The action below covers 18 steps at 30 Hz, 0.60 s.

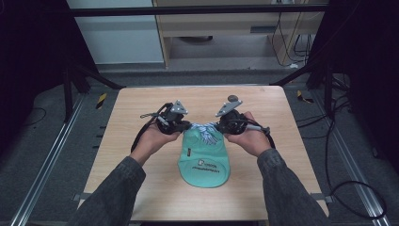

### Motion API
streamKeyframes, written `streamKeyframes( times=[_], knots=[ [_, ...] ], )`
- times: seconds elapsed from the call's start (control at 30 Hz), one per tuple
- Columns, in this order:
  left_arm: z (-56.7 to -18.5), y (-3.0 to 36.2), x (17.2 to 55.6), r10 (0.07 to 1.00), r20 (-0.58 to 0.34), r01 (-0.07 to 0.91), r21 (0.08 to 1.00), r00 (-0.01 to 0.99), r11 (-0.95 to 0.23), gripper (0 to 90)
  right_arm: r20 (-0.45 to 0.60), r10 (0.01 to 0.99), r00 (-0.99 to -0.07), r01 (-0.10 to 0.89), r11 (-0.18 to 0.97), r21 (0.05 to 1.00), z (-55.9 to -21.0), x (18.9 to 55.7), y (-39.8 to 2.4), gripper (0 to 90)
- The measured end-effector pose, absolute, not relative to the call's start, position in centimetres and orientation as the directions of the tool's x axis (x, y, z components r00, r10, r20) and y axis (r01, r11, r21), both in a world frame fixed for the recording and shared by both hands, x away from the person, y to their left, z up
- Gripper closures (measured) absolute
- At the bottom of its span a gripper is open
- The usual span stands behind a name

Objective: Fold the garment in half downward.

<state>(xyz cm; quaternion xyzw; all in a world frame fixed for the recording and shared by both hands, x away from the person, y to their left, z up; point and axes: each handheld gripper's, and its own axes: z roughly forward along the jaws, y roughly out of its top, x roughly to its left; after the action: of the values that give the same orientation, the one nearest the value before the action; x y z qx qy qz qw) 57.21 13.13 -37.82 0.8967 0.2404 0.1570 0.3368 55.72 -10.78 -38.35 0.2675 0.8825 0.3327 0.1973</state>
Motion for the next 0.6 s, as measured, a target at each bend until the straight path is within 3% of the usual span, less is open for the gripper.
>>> streamKeyframes(
  times=[0.6],
  knots=[
    [-37.8, 12.5, 57.4, 0.545, 0.153, 0.305, 0.691, 0.824, -0.655, 85.0, -0.209, 0.602, -0.771, 0.324, 0.653, 0.685, -38.3, 55.7, -10.8, 83.9]
  ],
)
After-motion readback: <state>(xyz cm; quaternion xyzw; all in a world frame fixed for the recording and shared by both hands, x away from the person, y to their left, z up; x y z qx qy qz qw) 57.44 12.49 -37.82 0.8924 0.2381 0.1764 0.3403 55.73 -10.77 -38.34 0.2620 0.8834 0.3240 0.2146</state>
